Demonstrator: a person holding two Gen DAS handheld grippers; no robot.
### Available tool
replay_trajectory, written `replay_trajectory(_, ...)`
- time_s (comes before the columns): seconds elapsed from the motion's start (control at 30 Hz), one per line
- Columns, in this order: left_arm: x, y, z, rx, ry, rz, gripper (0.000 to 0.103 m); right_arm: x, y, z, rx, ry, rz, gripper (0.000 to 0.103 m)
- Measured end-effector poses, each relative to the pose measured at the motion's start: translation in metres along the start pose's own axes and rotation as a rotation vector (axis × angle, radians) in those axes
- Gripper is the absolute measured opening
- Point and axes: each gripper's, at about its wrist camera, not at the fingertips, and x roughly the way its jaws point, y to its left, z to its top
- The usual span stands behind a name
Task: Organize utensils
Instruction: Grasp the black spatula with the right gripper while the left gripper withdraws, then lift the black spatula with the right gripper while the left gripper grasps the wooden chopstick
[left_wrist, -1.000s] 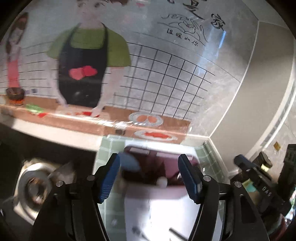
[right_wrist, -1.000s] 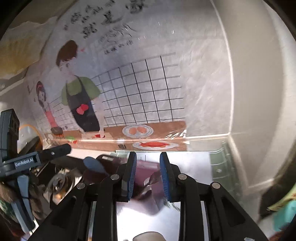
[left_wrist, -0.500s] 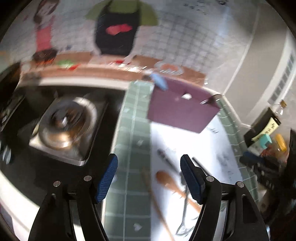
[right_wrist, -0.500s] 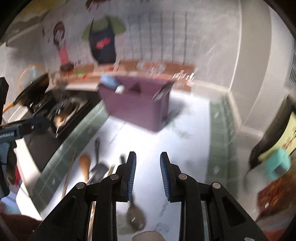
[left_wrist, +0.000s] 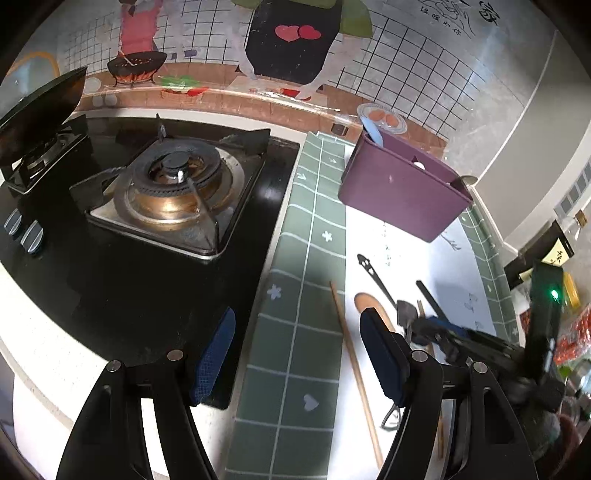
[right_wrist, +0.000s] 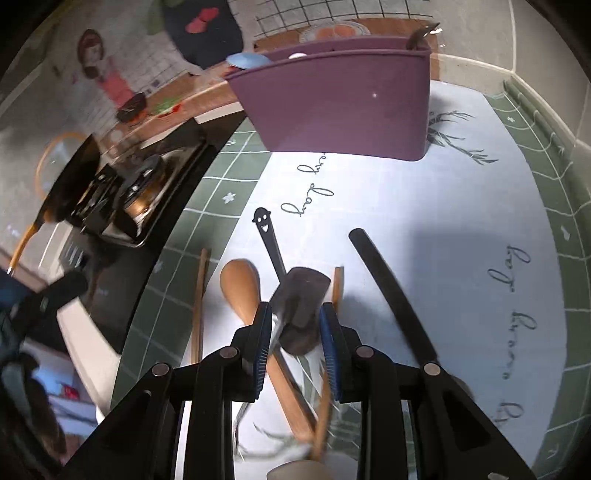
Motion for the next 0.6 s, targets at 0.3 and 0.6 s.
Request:
replay_trajectory(0.3,0.001,0.007,-0.009,-0.035,0.020,-0.016,0.071,0.020,0.022,0.006,-0.010,-0.036,-0.132,0.033)
replay_trajectory(0.6,0.004,0.001,-0.014,-0.029,0.040,-0.015,0.071,0.035,0.047,0.013,-0.143,-0.067,-0.295,0.035)
